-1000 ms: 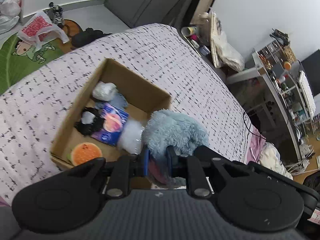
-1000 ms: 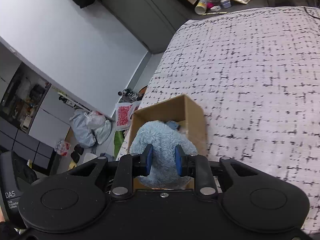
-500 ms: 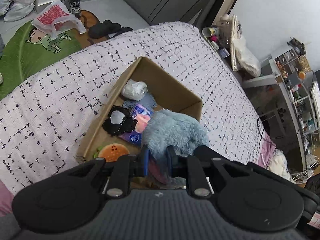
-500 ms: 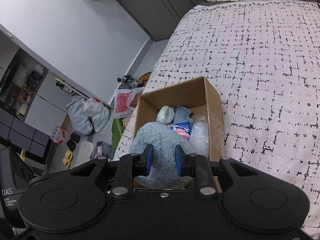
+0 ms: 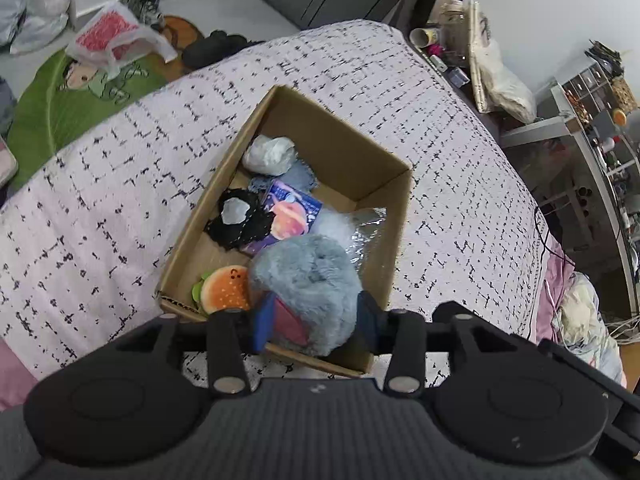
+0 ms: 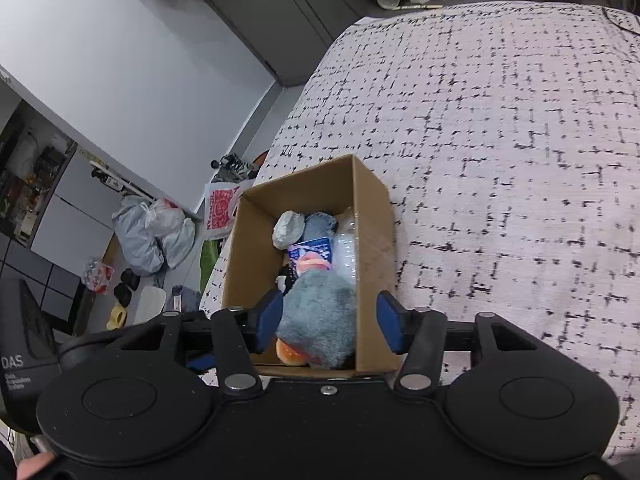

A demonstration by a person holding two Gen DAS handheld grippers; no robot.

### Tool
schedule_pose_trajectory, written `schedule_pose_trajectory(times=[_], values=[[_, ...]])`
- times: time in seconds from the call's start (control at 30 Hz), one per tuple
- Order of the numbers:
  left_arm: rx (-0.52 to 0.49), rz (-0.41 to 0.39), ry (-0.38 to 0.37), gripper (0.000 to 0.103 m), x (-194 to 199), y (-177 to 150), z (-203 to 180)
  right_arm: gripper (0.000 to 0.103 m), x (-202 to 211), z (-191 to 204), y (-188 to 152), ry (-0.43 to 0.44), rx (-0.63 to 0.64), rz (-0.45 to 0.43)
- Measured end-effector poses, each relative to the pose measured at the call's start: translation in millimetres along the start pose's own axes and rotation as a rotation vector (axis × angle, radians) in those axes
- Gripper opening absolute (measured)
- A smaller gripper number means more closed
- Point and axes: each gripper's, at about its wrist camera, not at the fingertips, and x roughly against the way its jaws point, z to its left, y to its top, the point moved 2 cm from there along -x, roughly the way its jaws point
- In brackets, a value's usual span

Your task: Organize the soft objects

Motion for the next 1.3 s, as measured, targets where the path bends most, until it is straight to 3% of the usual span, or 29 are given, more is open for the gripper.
schedule_pose_trajectory(times=[0.13,0.47,0.6,0.67,0.77,1.17,1.3], values=[[-0.022,-0.015,0.010,0.057,10,-3,-8,0.058,14,-7,-4,-0.001,-0.008,-0.018],[-0.054,-0.091,0.020,0.084,43,-27,-29,0.082,64,-21,-11,-0.001,0.034,-0.091],[-0.084,-0.117,0.032,0.088,54,-40,-39,0.094,84,-30,-19,-0.011,0.051,-0.119],[-0.087,-0.133,0.039,0.094,59,-48,-43,0.096,93,-36,-22,-0.024,0.060,-0.122],[-0.099,-0.144,0.043,0.095,66,-60,-50,0.102,109,-44,-25,-0.045,0.069,-0.139],[-0.186,-0.208,0.082,0.102,91,-98,-72,0.103,168,-64,-39,-0.081,0.117,-0.247],[-0.224,-0.236,0.089,0.102,103,-106,-76,0.103,180,-67,-46,-0.085,0.136,-0.245]])
